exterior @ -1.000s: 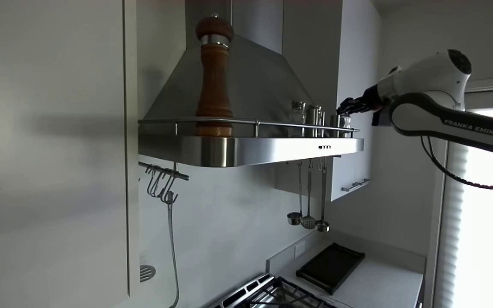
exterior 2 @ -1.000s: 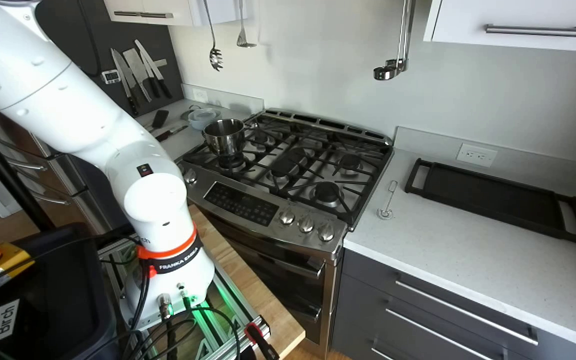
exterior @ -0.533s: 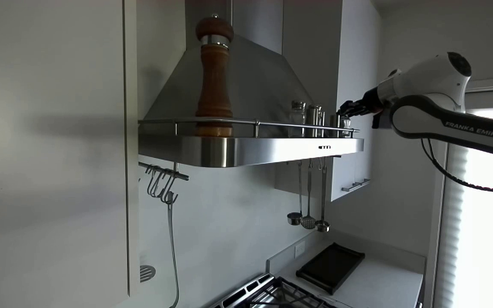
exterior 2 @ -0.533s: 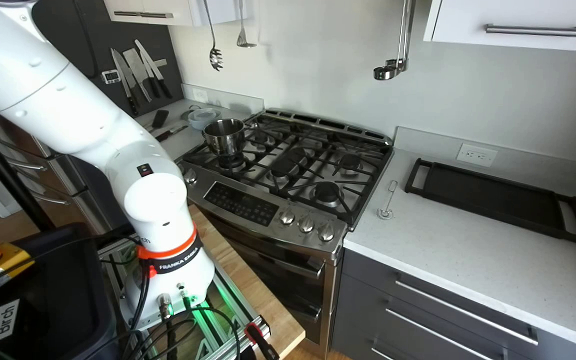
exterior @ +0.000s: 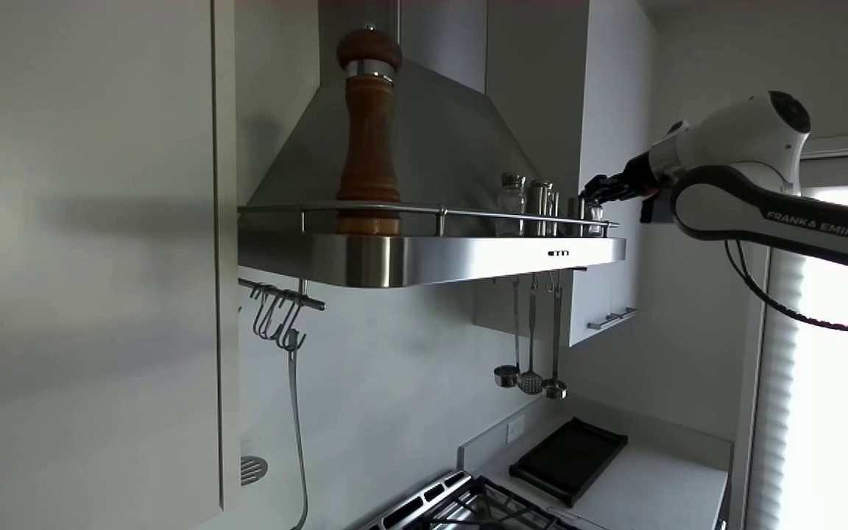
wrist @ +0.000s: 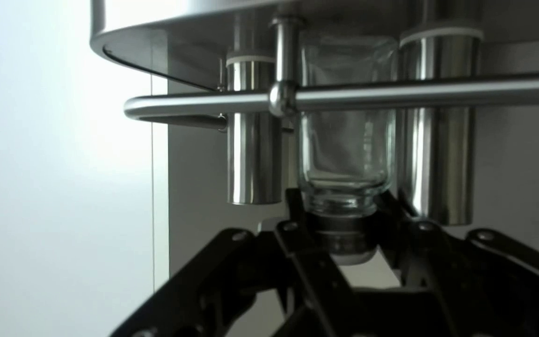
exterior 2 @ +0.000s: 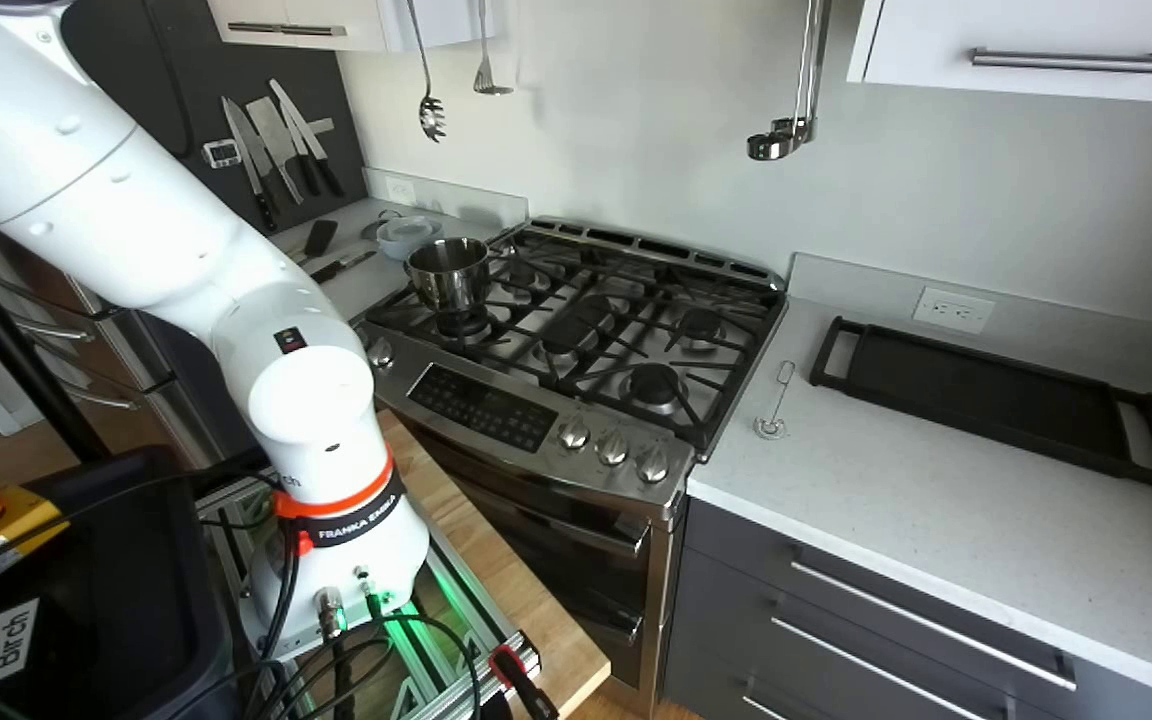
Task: Move a salt shaker on the range hood to the right
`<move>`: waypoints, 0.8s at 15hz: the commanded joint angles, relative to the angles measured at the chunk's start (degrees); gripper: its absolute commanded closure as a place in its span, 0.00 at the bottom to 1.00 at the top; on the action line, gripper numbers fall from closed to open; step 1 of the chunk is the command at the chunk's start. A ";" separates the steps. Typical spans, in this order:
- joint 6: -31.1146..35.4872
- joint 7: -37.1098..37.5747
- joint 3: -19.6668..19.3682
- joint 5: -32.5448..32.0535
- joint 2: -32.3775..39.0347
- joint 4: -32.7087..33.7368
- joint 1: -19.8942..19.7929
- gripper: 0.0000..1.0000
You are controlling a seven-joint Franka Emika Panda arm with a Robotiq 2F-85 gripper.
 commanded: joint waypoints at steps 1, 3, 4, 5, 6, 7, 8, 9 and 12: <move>0.61 -1.65 -0.64 1.23 -1.77 -2.08 0.12 0.42; 0.74 -1.78 -0.73 1.21 -1.98 -2.13 0.07 0.30; 0.77 -1.79 -0.76 1.16 -2.05 -2.02 -0.01 0.24; 0.78 -1.82 -0.80 1.06 -2.10 -1.84 -0.10 0.17; 0.74 -1.79 -0.81 0.99 -2.04 -1.47 -0.22 0.08; 0.74 -1.85 -0.89 1.03 -2.09 -1.21 -0.23 0.01; 0.77 -1.83 -0.90 0.97 -2.10 -0.91 -0.29 0.00; 0.79 -1.85 -0.95 1.04 -2.11 -0.68 -0.27 0.00; 0.75 -1.88 -0.97 0.85 -2.33 -0.56 -0.46 0.00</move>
